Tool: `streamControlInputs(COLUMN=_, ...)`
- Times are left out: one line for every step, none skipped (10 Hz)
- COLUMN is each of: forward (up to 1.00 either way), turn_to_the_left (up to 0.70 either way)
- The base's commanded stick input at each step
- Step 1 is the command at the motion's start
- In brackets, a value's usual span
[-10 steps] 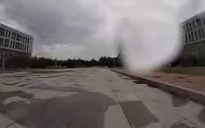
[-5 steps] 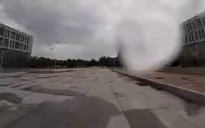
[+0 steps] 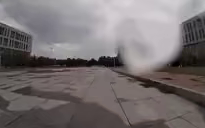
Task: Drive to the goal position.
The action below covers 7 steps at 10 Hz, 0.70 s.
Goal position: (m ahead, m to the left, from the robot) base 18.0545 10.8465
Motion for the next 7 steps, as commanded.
streamControlInputs(forward=0.7, turn_to_the_left=0.0)
streamControlInputs(forward=0.7, turn_to_the_left=0.0)
streamControlInputs(forward=0.7, turn_to_the_left=0.0)
streamControlInputs(forward=0.7, turn_to_the_left=0.0)
streamControlInputs(forward=0.7, turn_to_the_left=0.0)
streamControlInputs(forward=0.7, turn_to_the_left=0.0)
streamControlInputs(forward=0.7, turn_to_the_left=0.0)
